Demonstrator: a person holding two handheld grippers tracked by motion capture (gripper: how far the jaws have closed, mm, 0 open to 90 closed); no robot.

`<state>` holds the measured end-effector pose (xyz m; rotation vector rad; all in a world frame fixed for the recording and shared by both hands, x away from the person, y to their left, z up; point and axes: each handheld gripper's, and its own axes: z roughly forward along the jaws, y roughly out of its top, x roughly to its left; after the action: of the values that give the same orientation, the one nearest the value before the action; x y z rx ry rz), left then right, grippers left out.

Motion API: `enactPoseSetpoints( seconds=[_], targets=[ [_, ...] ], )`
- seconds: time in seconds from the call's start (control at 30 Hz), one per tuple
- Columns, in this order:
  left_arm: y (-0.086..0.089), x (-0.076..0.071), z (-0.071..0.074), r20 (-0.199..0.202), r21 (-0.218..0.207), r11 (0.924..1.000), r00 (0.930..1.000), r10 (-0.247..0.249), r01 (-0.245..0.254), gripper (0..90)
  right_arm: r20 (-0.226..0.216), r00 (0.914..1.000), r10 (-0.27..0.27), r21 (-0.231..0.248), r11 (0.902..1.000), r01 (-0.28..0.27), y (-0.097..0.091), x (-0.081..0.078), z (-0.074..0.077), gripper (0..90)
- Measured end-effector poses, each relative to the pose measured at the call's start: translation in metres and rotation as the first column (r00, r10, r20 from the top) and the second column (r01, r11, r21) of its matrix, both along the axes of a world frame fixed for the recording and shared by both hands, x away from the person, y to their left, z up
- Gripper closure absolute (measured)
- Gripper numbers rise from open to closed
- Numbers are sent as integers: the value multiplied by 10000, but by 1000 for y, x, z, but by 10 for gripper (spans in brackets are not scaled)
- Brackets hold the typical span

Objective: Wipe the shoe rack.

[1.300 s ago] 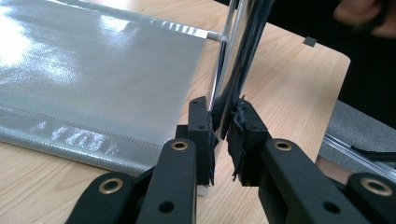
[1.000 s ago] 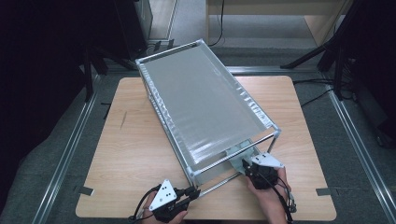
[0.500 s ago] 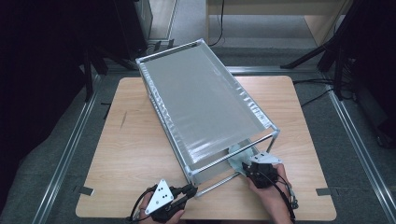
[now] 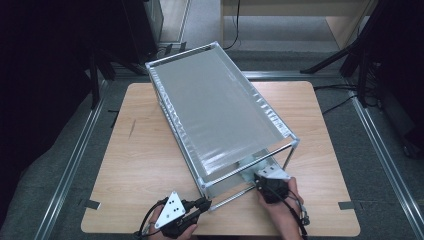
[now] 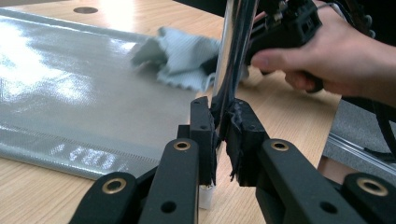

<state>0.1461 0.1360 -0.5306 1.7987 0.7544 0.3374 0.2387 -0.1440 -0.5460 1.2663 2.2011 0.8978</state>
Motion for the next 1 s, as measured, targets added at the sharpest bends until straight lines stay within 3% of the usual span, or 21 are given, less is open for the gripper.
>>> enactPoseSetpoints(
  seconds=[0.13, 0.3, 0.37, 0.47, 0.63, 0.8, 0.93, 1.0],
  targets=[
    [0, 0, 0, -54, -43, 10000, 10000, -29, 28, 817, -146, 9951, 983, 117, 9951, -981, 34, -16, -2, 816],
    [1, 1, 0, -107, -67, 10000, 9999, -51, 51, 815, -351, 9741, 2235, 478, 9739, -2217, 71, -40, -3, 813],
    [1, 1, 0, -112, -50, 10000, 9999, -59, 58, 815, -413, 9677, 2486, 533, 9677, -2463, 78, -43, -3, 812],
    [0, 1, 1, -167, 29, 10000, 9999, -31, 32, 816, -588, 9621, 2661, 807, 9619, -2611, 72, -39, -3, 811],
    [0, 1, 1, -191, 25, 10000, 9998, -16, 16, 816, -597, 9775, 2022, 516, 9786, -1993, 46, -25, 0, 810],
    [0, 1, 1, -195, 39, 10000, 9998, -22, 23, 815, -259, 9979, 600, 111, 9982, -597, 6, -6, 2, 782],
    [0, 1, 2, -206, 50, 10000, 9998, 9, -8, 816, -288, 9972, -686, 640, 9955, 703, -32, 7, 6, 786],
    [0, 1, 2, -206, 54, 10000, 9998, 11, -10, 816, -152, 9938, -1098, 599, 9921, 1106, -43, 8, 8, 793]
  ],
)
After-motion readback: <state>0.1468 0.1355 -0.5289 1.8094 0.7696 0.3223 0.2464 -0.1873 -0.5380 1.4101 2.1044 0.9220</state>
